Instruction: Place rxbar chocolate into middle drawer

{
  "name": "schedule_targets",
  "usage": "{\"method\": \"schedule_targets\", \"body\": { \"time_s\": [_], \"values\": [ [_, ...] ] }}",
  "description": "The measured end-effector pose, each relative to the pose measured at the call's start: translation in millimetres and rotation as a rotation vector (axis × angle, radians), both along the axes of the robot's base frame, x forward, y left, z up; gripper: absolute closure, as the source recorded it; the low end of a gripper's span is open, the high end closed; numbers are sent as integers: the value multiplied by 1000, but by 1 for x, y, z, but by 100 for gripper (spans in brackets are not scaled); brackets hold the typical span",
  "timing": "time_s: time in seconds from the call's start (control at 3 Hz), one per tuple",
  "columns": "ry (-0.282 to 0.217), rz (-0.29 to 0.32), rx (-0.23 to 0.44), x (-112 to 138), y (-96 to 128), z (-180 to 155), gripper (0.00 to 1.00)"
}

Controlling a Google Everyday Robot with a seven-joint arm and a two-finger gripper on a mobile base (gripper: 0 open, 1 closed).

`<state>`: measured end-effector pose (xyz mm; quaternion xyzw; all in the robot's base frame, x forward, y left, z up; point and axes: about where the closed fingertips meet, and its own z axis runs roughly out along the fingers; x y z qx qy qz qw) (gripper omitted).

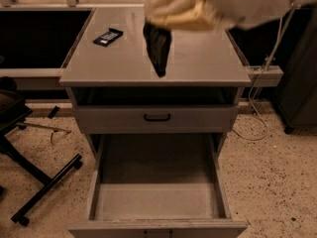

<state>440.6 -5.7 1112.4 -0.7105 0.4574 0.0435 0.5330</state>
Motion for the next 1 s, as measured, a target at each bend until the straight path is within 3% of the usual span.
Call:
{"method": "schedule_targets", "body": {
  "time_s": [0.33, 0.67, 1.0],
  "values": [
    [127, 32, 12, -22, 20, -69, 100],
    [190, 36, -10, -30, 21, -102, 100],
    [190, 36, -10, -30, 22, -102, 100]
  ]
}}
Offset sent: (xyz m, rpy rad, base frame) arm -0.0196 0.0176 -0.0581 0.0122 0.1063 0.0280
